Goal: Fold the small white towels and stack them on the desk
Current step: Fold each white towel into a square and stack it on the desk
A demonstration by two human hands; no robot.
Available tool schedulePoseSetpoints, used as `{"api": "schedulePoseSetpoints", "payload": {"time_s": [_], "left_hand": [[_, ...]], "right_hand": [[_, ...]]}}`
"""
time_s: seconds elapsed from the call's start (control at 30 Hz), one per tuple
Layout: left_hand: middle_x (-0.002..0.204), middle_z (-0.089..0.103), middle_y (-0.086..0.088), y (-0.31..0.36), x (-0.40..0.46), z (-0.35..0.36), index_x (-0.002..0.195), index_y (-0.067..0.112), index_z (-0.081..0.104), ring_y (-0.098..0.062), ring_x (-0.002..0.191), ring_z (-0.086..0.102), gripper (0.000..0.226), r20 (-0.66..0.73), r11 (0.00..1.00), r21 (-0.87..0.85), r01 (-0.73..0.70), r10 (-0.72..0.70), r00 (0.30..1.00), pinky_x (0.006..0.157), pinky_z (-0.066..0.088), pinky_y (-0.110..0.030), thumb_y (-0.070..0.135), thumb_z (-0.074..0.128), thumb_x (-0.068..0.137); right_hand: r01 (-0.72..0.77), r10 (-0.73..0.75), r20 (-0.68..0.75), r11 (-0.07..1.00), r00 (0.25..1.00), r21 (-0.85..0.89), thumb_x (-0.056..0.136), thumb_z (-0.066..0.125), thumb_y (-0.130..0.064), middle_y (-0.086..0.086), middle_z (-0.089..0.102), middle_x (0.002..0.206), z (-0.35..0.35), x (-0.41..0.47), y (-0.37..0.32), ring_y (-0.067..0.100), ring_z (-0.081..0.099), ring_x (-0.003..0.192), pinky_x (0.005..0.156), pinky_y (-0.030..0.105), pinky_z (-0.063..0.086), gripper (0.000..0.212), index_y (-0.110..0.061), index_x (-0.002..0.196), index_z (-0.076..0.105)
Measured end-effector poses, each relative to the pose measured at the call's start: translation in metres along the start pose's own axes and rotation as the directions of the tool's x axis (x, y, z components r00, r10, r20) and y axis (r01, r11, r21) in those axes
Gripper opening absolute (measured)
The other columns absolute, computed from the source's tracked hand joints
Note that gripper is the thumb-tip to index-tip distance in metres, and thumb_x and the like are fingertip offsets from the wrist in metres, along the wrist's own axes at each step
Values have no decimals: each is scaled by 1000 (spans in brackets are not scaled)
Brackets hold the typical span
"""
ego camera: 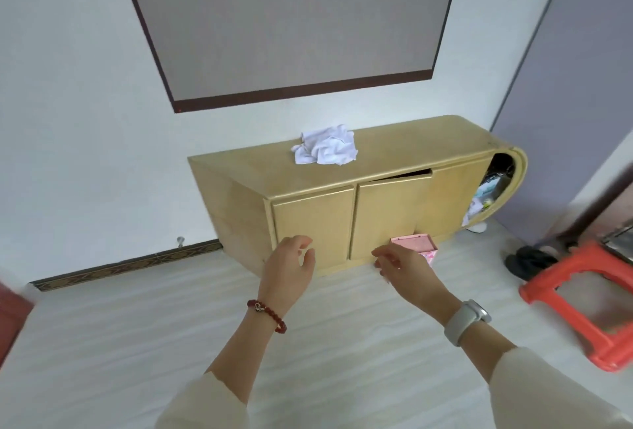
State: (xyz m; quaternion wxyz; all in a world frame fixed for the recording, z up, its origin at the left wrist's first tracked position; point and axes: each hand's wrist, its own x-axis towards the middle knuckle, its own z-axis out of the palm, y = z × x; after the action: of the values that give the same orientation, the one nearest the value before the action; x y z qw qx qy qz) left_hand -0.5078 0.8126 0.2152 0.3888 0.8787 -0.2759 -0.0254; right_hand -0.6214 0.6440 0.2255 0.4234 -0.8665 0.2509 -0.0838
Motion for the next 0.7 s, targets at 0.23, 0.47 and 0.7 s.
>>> {"api": "schedulePoseSetpoints", "payload": {"time_s": [0.23, 0.47, 0.7], "left_hand": [[114, 58, 0, 5, 178, 94, 116, 14, 58, -12, 100, 55, 26, 102, 998, 52, -46, 41, 994, 80, 40, -19, 20, 49, 92], [114, 61, -1, -15, 323, 171, 117, 13, 57, -9, 95, 54, 26, 90, 985, 36, 170, -173, 981, 81, 39, -17, 15, 48, 92], [118, 57, -10, -64, 432, 219, 121, 8, 52, -23, 103, 56, 32, 106, 909, 29, 415, -415, 903, 87, 41, -28, 10, 49, 89]], "right_hand": [[-74, 75, -49, 997, 996, 28, 90, 44, -5, 0, 65, 79, -42, 174, 59, 17, 62, 84, 70, 17, 42, 24, -10, 99, 66], [-109, 107, 73, 994, 992, 26, 92, 42, -8, -3, 63, 83, -64, 356, 97, 11, 57, 77, 73, 20, 46, 25, -12, 106, 63], [-126, 131, 205, 991, 970, -35, 91, 44, -8, -1, 65, 88, -45, 488, 119, 11, 56, 76, 72, 20, 39, 25, -11, 106, 63]]}}
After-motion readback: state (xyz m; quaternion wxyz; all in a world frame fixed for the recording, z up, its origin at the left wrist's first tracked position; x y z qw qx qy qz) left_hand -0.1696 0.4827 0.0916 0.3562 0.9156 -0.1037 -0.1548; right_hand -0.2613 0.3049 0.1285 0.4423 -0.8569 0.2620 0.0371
